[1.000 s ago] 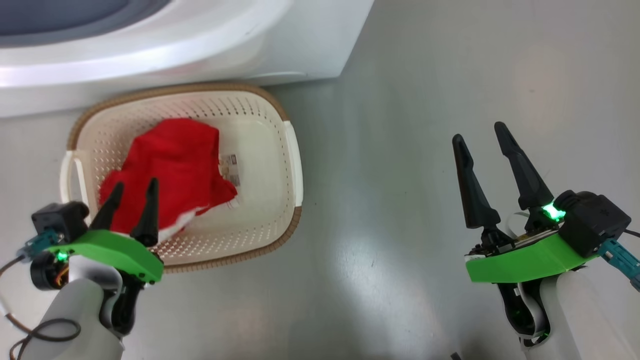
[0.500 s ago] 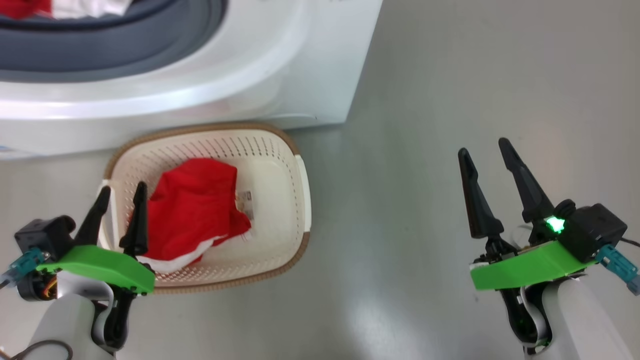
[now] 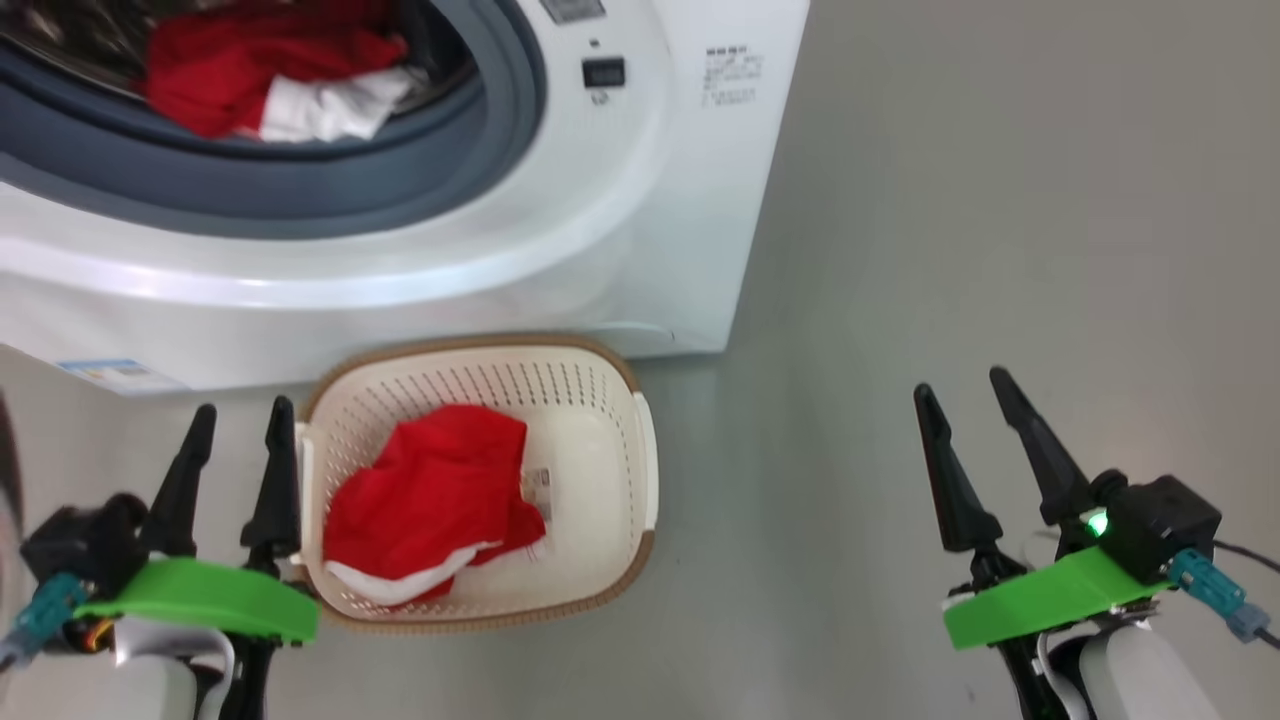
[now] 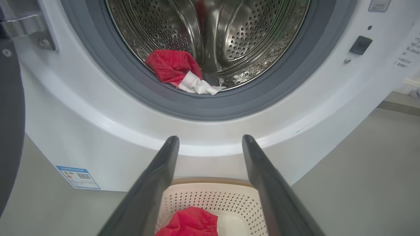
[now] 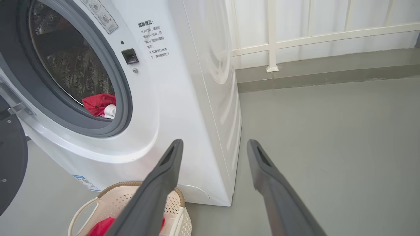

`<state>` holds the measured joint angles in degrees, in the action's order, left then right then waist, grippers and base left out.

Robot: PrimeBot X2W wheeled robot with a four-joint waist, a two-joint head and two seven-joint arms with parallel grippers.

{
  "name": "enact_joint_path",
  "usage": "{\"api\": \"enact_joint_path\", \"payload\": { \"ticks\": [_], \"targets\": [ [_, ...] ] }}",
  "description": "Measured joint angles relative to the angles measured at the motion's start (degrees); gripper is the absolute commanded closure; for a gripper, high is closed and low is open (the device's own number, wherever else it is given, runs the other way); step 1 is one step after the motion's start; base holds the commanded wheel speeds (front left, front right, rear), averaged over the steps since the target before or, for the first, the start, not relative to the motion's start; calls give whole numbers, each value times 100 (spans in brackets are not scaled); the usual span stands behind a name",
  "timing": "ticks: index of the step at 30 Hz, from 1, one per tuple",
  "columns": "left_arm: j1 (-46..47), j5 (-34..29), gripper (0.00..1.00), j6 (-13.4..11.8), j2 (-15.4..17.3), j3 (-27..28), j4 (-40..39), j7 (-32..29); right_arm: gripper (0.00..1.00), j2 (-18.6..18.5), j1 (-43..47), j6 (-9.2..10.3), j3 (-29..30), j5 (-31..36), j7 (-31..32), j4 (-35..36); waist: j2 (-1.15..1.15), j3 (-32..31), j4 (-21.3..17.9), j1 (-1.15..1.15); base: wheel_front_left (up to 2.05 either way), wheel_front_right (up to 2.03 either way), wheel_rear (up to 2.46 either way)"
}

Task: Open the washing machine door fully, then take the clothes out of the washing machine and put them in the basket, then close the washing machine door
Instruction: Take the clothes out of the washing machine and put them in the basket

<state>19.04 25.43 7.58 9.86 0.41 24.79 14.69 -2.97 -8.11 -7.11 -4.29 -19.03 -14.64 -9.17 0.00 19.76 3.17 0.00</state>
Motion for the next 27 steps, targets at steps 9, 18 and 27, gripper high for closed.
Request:
{"api": "enact_joint_path", "payload": {
  "ticks": [9, 18, 27],
  "targets": [
    [-693, -289, 0, 0, -47, 80, -938, 1, 0, 5, 360, 0, 89, 0, 0, -40, 0, -551, 95, 0, 0, 0, 0],
    [-1540, -593, 0, 0, -73, 130, -1629, 1, 0, 20, 934, 0, 253, -2, 1, -16, 0, -1029, 169, 0, 0, 0, 0],
    [-2184, -632, 0, 0, -172, 343, -1869, 0, 0, 47, 1334, 0, 367, -3, 1, 22, 0, -1366, 173, 0, 0, 0, 0]
  ]
}}
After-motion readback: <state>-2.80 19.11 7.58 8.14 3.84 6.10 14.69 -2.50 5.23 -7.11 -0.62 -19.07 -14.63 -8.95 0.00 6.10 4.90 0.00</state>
